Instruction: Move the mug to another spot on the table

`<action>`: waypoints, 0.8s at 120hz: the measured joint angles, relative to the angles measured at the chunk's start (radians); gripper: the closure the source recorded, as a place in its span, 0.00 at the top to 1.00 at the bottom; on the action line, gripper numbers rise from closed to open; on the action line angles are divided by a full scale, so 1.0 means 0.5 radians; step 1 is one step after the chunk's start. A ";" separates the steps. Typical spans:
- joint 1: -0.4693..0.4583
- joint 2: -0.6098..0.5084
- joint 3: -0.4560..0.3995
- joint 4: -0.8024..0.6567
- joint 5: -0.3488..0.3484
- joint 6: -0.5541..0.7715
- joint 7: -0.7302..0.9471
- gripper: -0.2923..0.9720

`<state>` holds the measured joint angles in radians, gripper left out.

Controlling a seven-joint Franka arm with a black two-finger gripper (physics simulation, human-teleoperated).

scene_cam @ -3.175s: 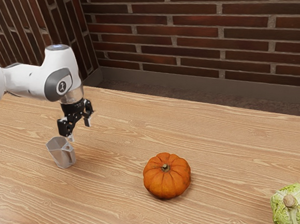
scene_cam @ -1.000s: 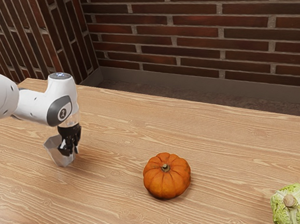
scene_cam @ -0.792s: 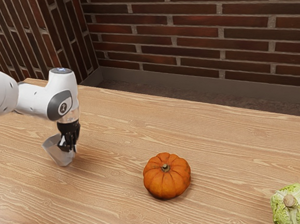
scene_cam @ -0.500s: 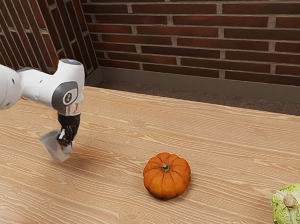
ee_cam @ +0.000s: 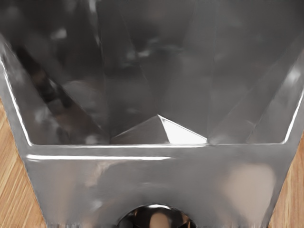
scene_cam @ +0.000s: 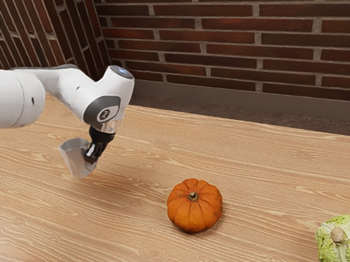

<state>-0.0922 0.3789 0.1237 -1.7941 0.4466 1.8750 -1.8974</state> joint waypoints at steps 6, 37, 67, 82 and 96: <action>-0.011 0.006 -0.028 0.012 0.008 -0.001 -0.028 0.15; -0.097 0.005 -0.191 0.013 0.027 -0.024 -0.169 0.22; -0.172 -0.023 -0.265 -0.001 0.031 -0.052 -0.278 0.18; -0.211 -0.093 -0.265 -0.136 0.059 0.044 -0.321 0.16; -0.225 -0.110 -0.260 -0.199 0.113 0.154 -0.353 0.15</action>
<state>-0.2047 0.3238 -0.0065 -1.8935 0.5032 1.9522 -2.0736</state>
